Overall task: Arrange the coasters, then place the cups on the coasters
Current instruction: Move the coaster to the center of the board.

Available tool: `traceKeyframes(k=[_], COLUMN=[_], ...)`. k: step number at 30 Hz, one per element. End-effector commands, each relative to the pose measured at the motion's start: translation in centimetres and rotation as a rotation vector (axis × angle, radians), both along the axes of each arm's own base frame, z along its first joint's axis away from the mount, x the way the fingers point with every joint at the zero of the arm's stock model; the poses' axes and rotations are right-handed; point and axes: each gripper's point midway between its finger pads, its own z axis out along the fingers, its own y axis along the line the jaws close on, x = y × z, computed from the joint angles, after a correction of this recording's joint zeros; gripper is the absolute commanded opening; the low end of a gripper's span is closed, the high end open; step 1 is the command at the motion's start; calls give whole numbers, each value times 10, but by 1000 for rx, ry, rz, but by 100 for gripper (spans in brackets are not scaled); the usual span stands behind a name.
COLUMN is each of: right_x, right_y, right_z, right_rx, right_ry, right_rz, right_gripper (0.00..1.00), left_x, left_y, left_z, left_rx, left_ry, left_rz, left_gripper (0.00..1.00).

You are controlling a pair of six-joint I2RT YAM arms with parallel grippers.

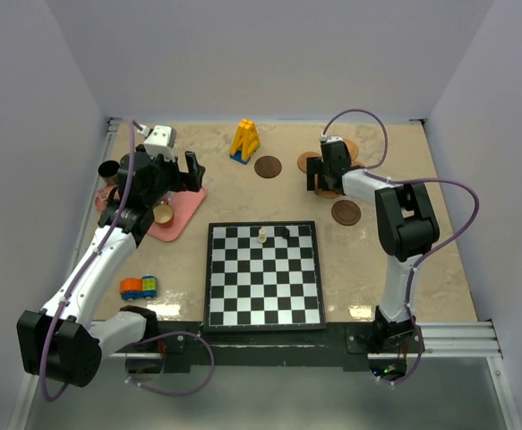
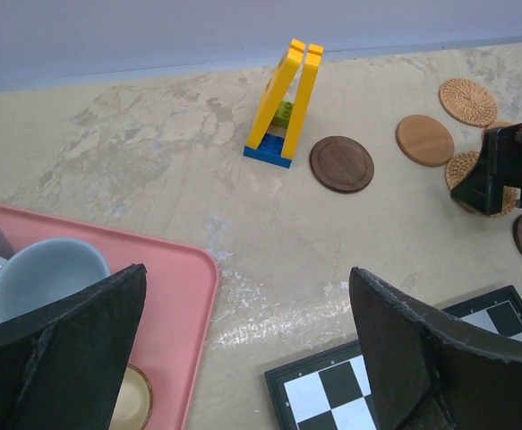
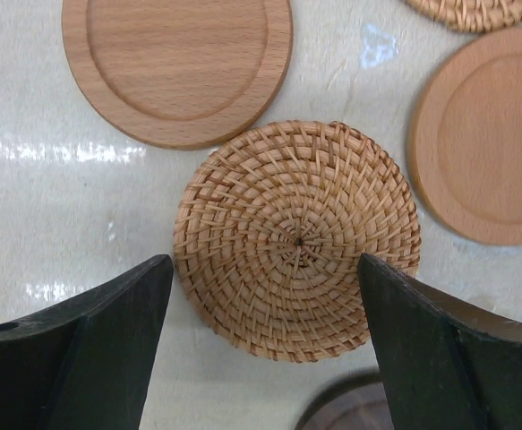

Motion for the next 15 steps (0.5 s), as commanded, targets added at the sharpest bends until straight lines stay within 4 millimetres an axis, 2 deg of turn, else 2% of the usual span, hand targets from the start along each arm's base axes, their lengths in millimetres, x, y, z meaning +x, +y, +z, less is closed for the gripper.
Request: traceKeyframes(k=[1, 7, 15], right_x=[14, 27, 41], right_y=[3, 0, -19], right_z=[0, 0, 3], right_rx=[-15, -40, -18], right_ry=[-9, -16, -33], right_rz=[21, 15, -34], right_gripper=[88, 89, 89], left_x=[0, 1, 2], left_y=[-3, -4, -5], left_z=[15, 13, 11], left_rx=[-24, -24, -23], left_ry=[-53, -44, -40], left_rz=[-2, -4, -6], left_gripper=[100, 100, 100])
